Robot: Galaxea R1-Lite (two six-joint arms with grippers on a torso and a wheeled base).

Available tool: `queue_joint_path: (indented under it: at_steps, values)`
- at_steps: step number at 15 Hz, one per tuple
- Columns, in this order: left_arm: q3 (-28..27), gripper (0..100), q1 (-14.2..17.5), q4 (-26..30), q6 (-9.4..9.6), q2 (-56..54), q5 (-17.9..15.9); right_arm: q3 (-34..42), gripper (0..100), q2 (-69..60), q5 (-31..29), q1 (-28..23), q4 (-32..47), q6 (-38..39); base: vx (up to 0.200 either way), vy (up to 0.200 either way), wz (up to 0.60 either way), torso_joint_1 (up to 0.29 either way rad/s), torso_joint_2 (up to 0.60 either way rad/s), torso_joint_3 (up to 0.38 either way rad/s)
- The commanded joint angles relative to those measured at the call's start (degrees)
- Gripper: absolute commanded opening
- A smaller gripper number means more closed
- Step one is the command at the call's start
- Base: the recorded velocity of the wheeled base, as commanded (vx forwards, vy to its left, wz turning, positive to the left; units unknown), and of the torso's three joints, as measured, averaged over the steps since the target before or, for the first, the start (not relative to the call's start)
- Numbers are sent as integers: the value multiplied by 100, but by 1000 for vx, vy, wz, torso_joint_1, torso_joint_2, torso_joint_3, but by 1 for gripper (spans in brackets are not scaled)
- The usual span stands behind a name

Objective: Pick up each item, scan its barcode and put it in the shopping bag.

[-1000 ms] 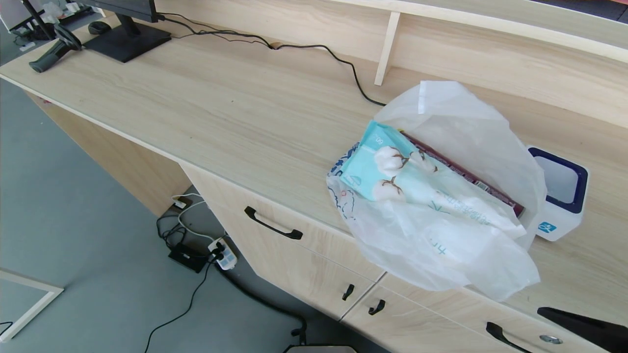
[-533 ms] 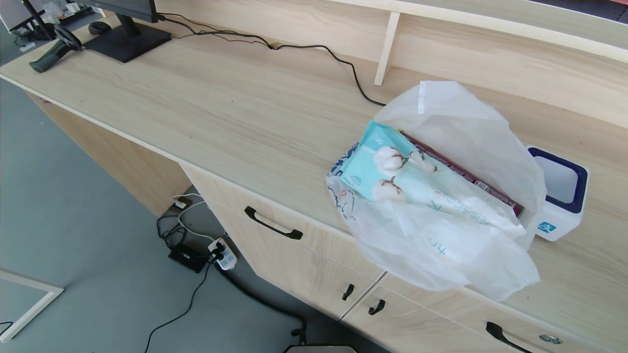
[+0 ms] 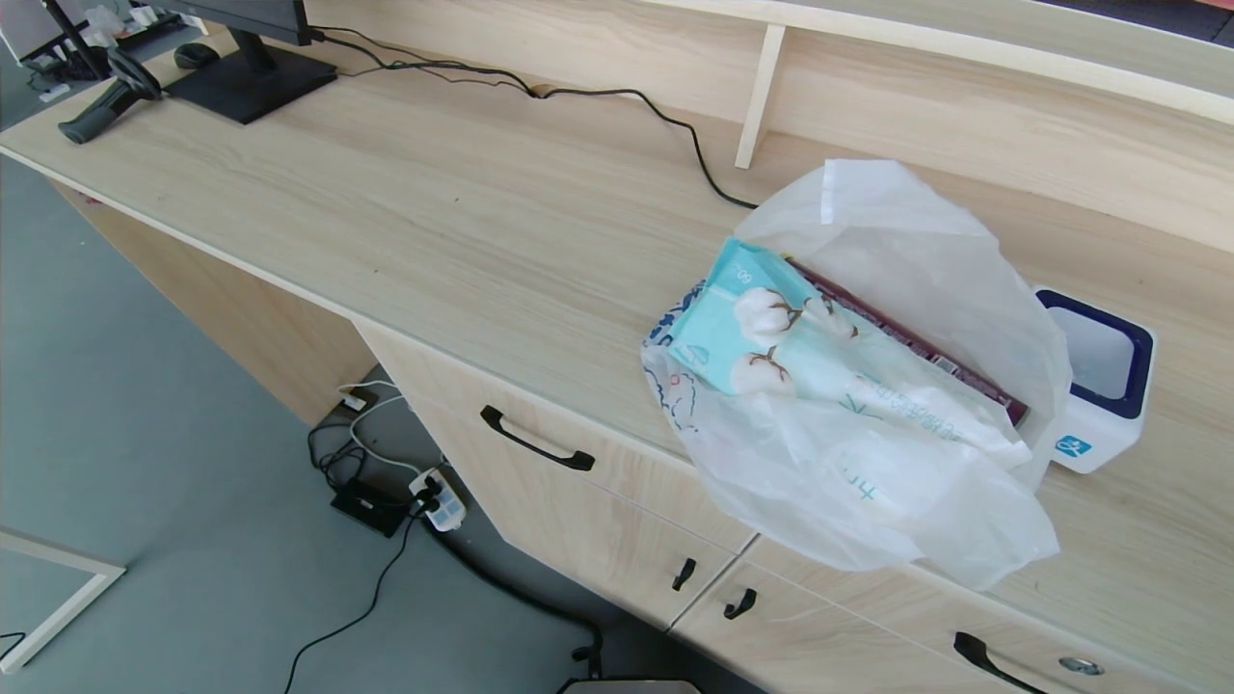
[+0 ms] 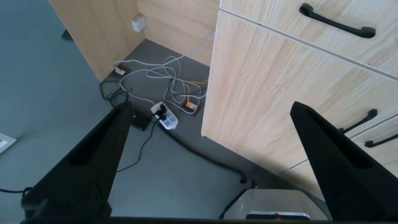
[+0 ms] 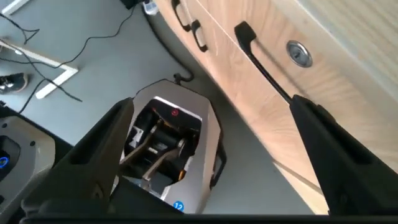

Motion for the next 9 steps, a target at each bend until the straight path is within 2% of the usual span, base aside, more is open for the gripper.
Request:
queue_joint_path:
  at_steps: [1, 5, 9]
  values:
    - [0, 100, -2, -4, 0, 9, 1, 0, 100, -104, -7, -746, 1, -5, 0, 0, 0, 0, 0, 0]
    - [0, 100, -2, -4, 0, 0, 1, -8, 100, -1062, 36, -2425, 10, -76, 0, 0, 0, 0, 0, 0]
    - [0, 100, -2, -4, 0, 0, 1, -8, 100, -2081, 54, -2600, 18, -111, 0, 0, 0, 0, 0, 0]
